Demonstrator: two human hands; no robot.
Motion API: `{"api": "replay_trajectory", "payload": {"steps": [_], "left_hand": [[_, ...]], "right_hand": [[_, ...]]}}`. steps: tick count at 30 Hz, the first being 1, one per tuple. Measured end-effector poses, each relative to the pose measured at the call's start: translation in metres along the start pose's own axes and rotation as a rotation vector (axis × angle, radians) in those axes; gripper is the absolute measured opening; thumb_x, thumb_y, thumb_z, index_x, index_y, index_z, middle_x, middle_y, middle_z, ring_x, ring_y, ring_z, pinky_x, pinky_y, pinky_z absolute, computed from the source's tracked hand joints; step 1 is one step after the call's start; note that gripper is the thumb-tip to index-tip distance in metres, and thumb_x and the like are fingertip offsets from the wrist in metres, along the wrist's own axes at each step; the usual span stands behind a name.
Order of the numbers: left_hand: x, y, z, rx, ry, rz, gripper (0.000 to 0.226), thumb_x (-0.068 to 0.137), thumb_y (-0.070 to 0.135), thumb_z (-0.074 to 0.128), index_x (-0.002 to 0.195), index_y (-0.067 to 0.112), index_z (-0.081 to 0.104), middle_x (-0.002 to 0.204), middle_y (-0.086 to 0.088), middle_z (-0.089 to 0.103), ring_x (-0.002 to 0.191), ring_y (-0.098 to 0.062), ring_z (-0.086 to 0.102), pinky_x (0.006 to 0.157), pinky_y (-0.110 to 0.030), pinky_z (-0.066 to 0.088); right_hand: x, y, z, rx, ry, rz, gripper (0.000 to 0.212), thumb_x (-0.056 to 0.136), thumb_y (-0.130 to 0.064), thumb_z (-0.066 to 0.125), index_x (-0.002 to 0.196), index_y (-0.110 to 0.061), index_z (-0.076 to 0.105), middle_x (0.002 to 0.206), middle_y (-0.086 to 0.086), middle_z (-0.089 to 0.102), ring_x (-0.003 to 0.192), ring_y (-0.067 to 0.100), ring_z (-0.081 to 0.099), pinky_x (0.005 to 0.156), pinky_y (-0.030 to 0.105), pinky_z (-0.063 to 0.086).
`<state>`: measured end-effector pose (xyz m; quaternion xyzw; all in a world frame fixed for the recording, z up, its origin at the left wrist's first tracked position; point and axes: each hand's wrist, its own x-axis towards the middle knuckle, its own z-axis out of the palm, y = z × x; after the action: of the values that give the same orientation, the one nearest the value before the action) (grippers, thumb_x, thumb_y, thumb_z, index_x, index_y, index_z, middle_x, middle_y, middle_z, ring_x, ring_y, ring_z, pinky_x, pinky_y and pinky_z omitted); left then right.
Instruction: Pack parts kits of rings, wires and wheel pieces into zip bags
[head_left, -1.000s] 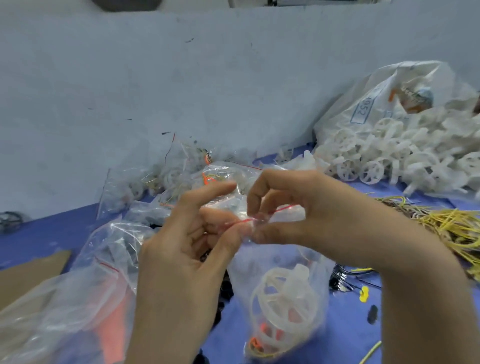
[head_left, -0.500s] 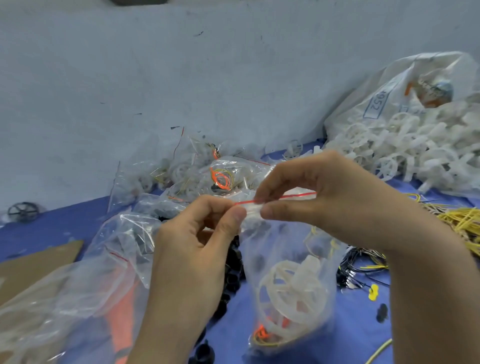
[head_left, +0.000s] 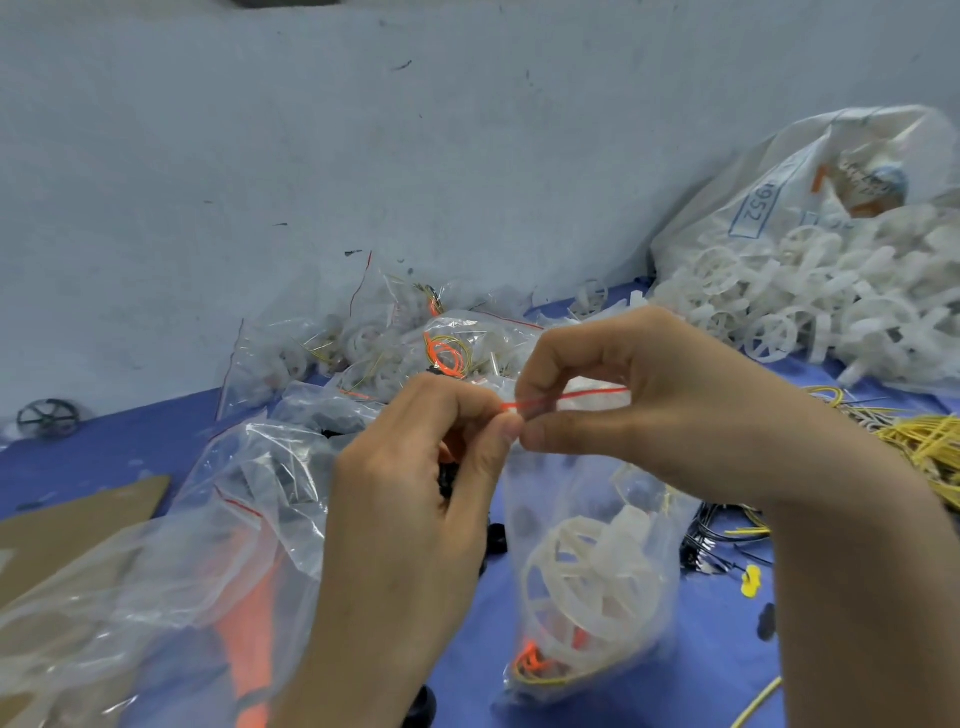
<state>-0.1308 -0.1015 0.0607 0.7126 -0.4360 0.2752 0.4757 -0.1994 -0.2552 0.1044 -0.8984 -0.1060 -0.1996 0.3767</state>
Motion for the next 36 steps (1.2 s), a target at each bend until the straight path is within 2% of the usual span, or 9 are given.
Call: {"api": "replay_trajectory", "payload": {"steps": [4, 7, 10, 12, 15, 19, 26, 33, 36], "left_hand": [[0.001, -0.0007, -0.0023, 0.007, -0.01, 0.015, 0.011, 0.088, 0.024, 0.062, 0.079, 0.018, 0.063, 0.072, 0.01, 0.061, 0.072, -0.002, 0.055, 0.064, -0.01, 0.041], [0.0014, -0.0022, -0.0038, -0.041, -0.055, -0.01, 0.02, 0.09, 0.035, 0.054, 0.079, 0.02, 0.061, 0.071, 0.009, 0.059, 0.07, -0.007, 0.056, 0.064, -0.017, 0.043], [0.0018, -0.0038, -0.0043, -0.028, -0.101, -0.004, 0.026, 0.091, 0.038, 0.048, 0.077, 0.02, 0.06, 0.07, 0.007, 0.058, 0.07, -0.01, 0.055, 0.065, -0.024, 0.042], [0.0022, -0.0045, -0.0054, -0.001, -0.098, 0.022, 0.024, 0.092, 0.033, 0.05, 0.076, 0.019, 0.06, 0.068, 0.007, 0.057, 0.068, -0.01, 0.054, 0.064, -0.024, 0.042], [0.0026, -0.0053, -0.0066, 0.018, -0.084, 0.028, 0.021, 0.092, 0.028, 0.054, 0.074, 0.018, 0.059, 0.067, 0.007, 0.056, 0.067, -0.01, 0.054, 0.064, -0.022, 0.041], [0.0037, -0.0026, -0.0066, -0.045, -0.131, 0.025, 0.019, 0.088, 0.033, 0.051, 0.077, 0.02, 0.06, 0.071, 0.009, 0.057, 0.069, -0.011, 0.056, 0.064, -0.022, 0.043], [0.0051, -0.006, -0.0084, -0.002, -0.094, 0.068, 0.014, 0.084, 0.025, 0.055, 0.073, 0.018, 0.06, 0.071, 0.009, 0.052, 0.068, -0.008, 0.054, 0.062, -0.016, 0.04], [0.0025, -0.0048, -0.0006, 0.01, -0.135, 0.054, 0.019, 0.083, 0.029, 0.049, 0.071, 0.015, 0.055, 0.068, 0.008, 0.048, 0.067, -0.01, 0.05, 0.062, -0.024, 0.041], [0.0053, -0.0074, -0.0053, 0.016, -0.136, 0.095, 0.019, 0.083, 0.025, 0.05, 0.069, 0.015, 0.057, 0.069, 0.011, 0.048, 0.066, -0.007, 0.05, 0.061, -0.016, 0.04]], "right_hand": [[0.0004, -0.0026, 0.0003, -0.06, 0.024, -0.023, 0.012, 0.079, -0.019, 0.073, 0.074, -0.027, 0.065, 0.07, -0.018, 0.064, 0.074, -0.003, 0.059, 0.071, 0.011, 0.038], [0.0011, -0.0045, 0.0018, -0.065, 0.033, -0.046, 0.01, 0.08, -0.02, 0.074, 0.074, -0.023, 0.066, 0.072, -0.015, 0.065, 0.074, 0.0, 0.059, 0.072, 0.012, 0.041], [0.0012, -0.0049, 0.0028, -0.049, 0.045, -0.036, 0.013, 0.076, -0.033, 0.074, 0.075, -0.022, 0.067, 0.074, -0.012, 0.066, 0.076, 0.002, 0.06, 0.074, 0.017, 0.044], [0.0005, -0.0038, 0.002, -0.051, 0.054, -0.005, 0.011, 0.073, -0.035, 0.074, 0.074, -0.026, 0.068, 0.075, -0.014, 0.066, 0.076, 0.0, 0.06, 0.074, 0.014, 0.043], [-0.0026, -0.0012, -0.0012, -0.133, 0.055, 0.015, 0.008, 0.078, -0.026, 0.072, 0.074, -0.03, 0.067, 0.077, -0.018, 0.066, 0.079, -0.004, 0.058, 0.075, 0.007, 0.037], [-0.0041, -0.0048, -0.0019, -0.173, 0.026, -0.012, 0.011, 0.08, -0.022, 0.07, 0.075, -0.031, 0.065, 0.079, -0.018, 0.065, 0.084, 0.002, 0.06, 0.076, 0.014, 0.041], [-0.003, -0.0025, -0.0001, -0.18, 0.041, 0.016, 0.003, 0.076, -0.028, 0.068, 0.075, -0.03, 0.067, 0.078, -0.021, 0.066, 0.081, -0.003, 0.059, 0.077, 0.011, 0.039], [0.0002, -0.0045, 0.0033, -0.239, 0.041, -0.013, 0.013, 0.076, -0.025, 0.076, 0.072, -0.034, 0.067, 0.079, -0.021, 0.065, 0.084, 0.0, 0.06, 0.076, 0.018, 0.042], [-0.0004, -0.0028, 0.0005, -0.192, 0.062, 0.018, 0.009, 0.072, -0.033, 0.075, 0.069, -0.034, 0.067, 0.075, -0.02, 0.066, 0.084, 0.0, 0.059, 0.076, 0.015, 0.041]]}}
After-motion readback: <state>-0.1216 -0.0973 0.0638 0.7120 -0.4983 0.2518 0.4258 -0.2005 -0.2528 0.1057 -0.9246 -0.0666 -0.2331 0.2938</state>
